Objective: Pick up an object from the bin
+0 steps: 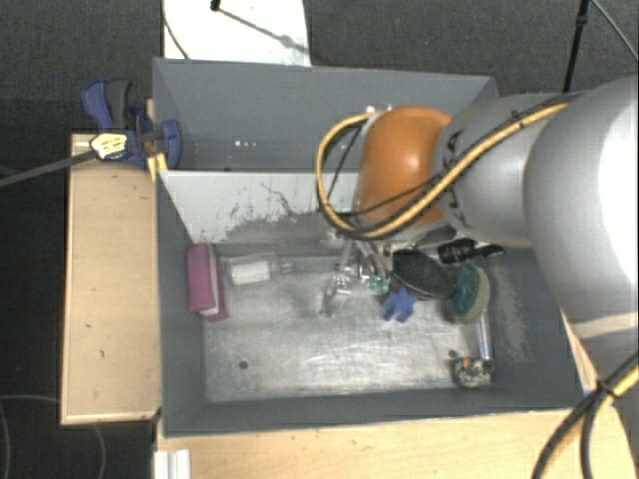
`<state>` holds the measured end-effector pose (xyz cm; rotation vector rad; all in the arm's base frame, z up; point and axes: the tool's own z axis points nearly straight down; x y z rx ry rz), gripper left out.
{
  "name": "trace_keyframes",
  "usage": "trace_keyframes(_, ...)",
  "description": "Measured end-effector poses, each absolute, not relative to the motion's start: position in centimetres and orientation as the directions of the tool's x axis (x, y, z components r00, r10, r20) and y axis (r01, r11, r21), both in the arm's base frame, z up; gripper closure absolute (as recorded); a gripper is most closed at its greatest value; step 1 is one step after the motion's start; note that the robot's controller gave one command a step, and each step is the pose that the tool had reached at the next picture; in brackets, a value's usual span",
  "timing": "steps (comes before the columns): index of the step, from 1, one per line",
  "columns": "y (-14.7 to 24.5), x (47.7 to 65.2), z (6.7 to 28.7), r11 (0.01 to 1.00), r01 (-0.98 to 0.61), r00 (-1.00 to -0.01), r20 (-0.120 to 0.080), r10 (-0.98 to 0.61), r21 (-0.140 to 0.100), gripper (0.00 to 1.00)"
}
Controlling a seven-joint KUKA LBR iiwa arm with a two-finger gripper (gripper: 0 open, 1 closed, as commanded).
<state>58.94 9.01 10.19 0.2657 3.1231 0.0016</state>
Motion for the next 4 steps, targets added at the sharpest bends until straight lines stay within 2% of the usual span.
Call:
trace_keyframes(1, 14.4, 58.9, 10.1, 0.997, 0.076, -0.997, -0.007, 0.076, 0.004, 0.0)
trace_keyframes(2, 17.8, 58.8, 7.1, 0.999, 0.048, -0.999, -0.004, 0.048, 0.002, 0.0)
trace_keyframes(3, 17.7, 59.0, 7.2, 0.999, 0.047, -0.999, -0.007, 0.047, 0.002, 0.0)
trace_keyframes(4, 17.8, 59.1, 7.3, 0.999, 0.048, -0.999, -0.009, 0.048, 0.003, 1.0)
